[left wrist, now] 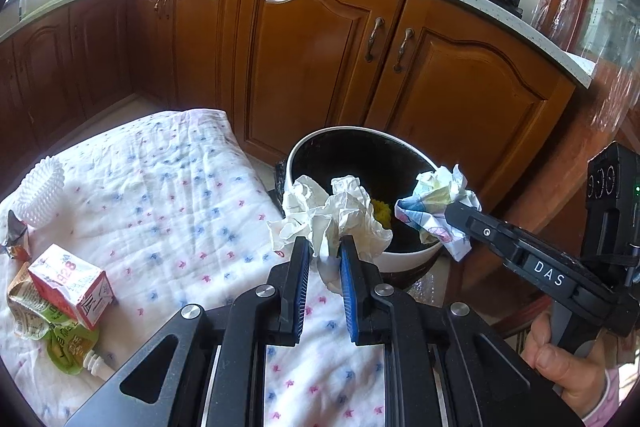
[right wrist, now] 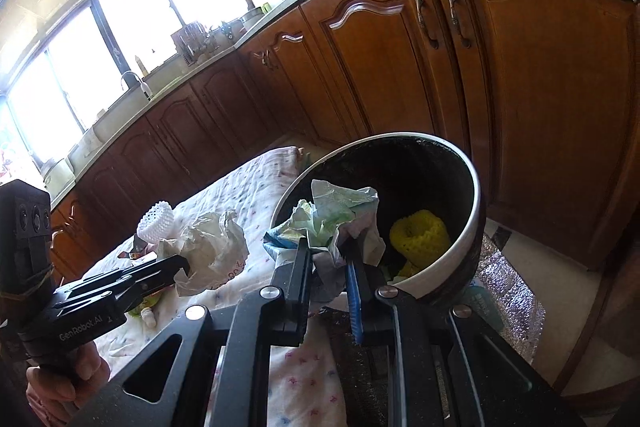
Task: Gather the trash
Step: 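Carry the tissue and wrapper over the bin and open both tools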
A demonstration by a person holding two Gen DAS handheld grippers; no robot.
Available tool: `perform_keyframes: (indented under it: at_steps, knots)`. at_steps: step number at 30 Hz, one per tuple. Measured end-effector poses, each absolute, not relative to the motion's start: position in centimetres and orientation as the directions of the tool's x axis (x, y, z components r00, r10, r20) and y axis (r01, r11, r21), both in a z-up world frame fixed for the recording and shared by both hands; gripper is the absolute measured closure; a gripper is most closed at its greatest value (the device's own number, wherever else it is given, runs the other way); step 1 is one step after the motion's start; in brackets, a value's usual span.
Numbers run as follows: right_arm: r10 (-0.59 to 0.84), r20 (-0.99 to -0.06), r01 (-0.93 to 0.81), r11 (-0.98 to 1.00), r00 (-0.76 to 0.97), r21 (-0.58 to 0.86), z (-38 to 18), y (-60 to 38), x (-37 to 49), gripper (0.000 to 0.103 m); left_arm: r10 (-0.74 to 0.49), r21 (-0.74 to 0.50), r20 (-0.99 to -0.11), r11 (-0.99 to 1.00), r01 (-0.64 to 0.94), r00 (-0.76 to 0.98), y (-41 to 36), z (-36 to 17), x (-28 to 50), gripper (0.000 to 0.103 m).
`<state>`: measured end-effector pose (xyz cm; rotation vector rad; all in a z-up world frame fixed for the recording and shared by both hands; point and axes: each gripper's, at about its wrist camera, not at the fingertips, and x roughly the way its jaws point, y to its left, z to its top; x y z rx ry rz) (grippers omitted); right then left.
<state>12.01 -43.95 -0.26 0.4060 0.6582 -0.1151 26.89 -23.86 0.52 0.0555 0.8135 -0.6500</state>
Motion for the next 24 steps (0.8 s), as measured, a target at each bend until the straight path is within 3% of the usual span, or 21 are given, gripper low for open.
perform_keyframes:
  at_steps: [21, 24]
  knots:
    - [-0.017, -0.697, 0.258, 0.935, 0.717, 0.243, -1.4, -47.5, 16.0, 0.087, -0.481, -0.139, -0.747, 0.788, 0.599, 0.46, -30.5, -1.1, 30.6, 0.088]
    - [-0.017, -0.718, 0.263, 0.936, 0.695, 0.233, -1.9, -47.9, 17.0, 0.083, -0.48, -0.137, -0.757, 0.78, 0.611, 0.443, -31.3, -1.3, 30.9, 0.085]
